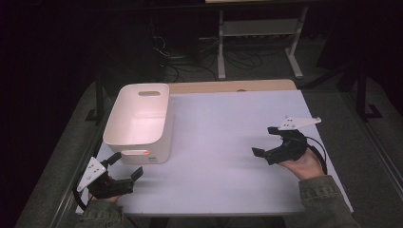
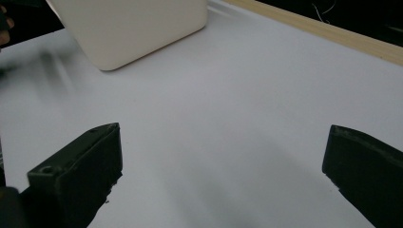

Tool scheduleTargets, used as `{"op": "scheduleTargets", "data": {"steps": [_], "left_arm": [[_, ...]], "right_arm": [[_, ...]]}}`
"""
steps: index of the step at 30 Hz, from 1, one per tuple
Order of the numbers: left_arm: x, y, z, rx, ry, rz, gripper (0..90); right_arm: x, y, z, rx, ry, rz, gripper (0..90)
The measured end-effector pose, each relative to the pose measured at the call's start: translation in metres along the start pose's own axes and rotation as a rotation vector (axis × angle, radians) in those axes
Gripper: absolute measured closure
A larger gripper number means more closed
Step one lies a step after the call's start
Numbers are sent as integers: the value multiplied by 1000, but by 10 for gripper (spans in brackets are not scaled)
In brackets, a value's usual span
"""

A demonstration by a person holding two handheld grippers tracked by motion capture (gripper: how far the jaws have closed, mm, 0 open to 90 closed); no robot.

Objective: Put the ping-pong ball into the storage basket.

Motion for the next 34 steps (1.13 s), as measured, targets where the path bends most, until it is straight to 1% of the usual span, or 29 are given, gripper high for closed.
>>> {"op": "scheduleTargets", "data": {"steps": [6,9,13,15,18,24,28,34], "left_arm": [[0,0,0,1,-3,-1,3],[0,0,0,0,-4,-2,3],[-1,0,0,-2,-7,-4,3],[-1,0,1,-2,-11,-1,3],[-2,0,1,-2,-14,-3,3],[-3,-1,2,-4,-22,-11,3],[-3,-1,2,-7,-29,-13,3],[-3,-1,2,-10,-31,-16,3]], "right_arm": [[-1,-6,-15,28,5,-15,0],[-1,-8,-22,38,1,-33,0],[2,-6,-29,27,19,-48,0],[1,-6,-32,24,16,-57,0],[0,-7,-37,27,7,-71,0],[-5,-9,-46,54,-5,-86,0],[-8,-10,-47,55,-17,-93,0],[-11,-13,-48,63,-55,-98,0]]}}
Point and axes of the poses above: each handheld gripper's, and its own axes: x roughly forward along the jaws, z roughly out of its top, y roughly to its left, the point moved 4 cm from there along x, roughly forward along the jaws, and after that the axes turned 14 degrees about -z, right-handed, at the moved point
